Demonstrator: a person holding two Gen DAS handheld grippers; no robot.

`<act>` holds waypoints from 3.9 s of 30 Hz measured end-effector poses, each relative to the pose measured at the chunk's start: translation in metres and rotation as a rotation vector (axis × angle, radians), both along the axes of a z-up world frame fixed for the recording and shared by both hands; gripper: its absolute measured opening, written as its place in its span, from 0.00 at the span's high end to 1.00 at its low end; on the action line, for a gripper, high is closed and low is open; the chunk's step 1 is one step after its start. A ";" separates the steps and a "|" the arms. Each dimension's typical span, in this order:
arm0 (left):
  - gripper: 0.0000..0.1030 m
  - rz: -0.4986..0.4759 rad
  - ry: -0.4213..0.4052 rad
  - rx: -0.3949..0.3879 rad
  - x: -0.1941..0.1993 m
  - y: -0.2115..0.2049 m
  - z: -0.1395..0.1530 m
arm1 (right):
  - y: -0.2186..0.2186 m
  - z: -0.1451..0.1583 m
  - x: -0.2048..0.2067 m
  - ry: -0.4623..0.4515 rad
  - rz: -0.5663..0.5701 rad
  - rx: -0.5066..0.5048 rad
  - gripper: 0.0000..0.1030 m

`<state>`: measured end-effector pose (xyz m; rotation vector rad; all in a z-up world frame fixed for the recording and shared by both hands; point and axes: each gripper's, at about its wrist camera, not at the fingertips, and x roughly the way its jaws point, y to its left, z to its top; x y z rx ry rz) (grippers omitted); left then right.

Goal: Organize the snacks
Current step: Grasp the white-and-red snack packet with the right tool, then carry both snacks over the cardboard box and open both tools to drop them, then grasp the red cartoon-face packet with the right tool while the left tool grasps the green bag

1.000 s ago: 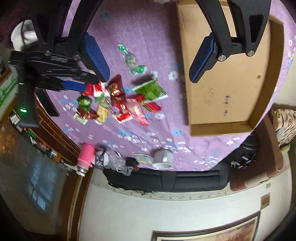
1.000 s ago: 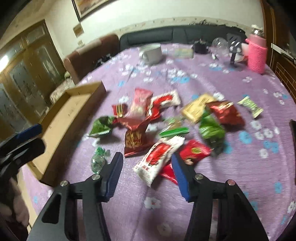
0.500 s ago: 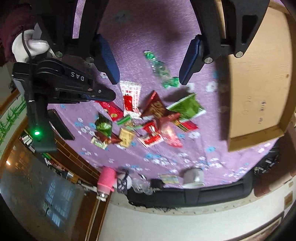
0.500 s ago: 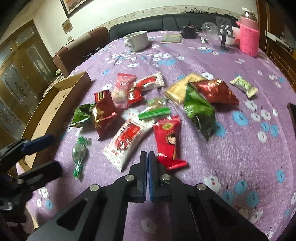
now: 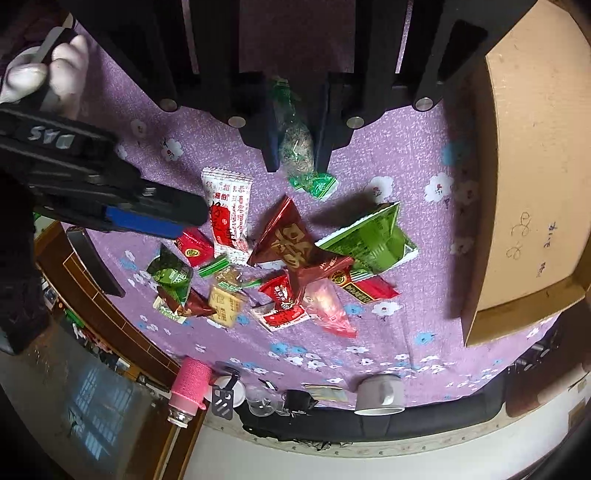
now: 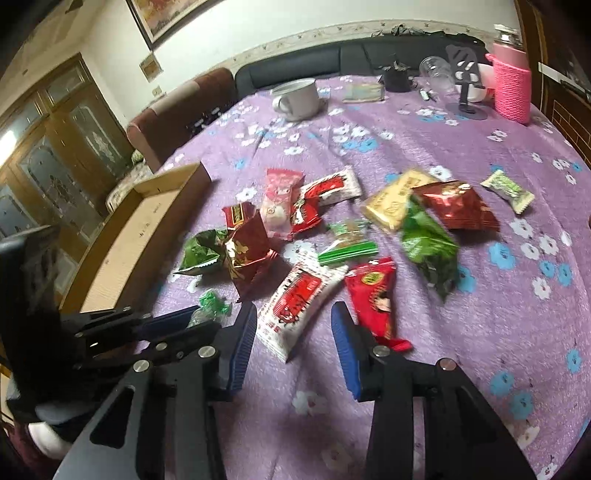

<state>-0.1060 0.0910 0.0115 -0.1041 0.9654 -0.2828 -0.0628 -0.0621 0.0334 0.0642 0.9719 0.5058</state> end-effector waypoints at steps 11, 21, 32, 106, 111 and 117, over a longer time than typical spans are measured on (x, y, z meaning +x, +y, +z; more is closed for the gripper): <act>0.79 0.006 -0.013 0.003 0.001 -0.003 0.000 | 0.028 -0.013 0.011 0.002 -0.032 -0.107 0.77; 0.82 0.004 -0.045 -0.071 -0.019 0.010 0.011 | 0.006 0.000 -0.015 -0.012 -0.037 -0.027 0.80; 0.82 0.041 -0.115 -0.158 -0.044 0.037 0.045 | 0.007 0.026 -0.039 -0.049 0.013 0.047 0.80; 0.23 0.071 -0.104 -0.090 -0.026 0.060 0.062 | -0.019 -0.014 0.027 -0.026 -0.055 -0.025 0.61; 0.23 0.062 -0.076 0.006 0.011 0.035 0.055 | -0.024 -0.017 0.025 -0.043 -0.050 -0.006 0.74; 0.57 0.061 -0.024 0.129 0.051 0.023 0.032 | -0.033 -0.017 0.029 -0.018 -0.058 0.058 0.75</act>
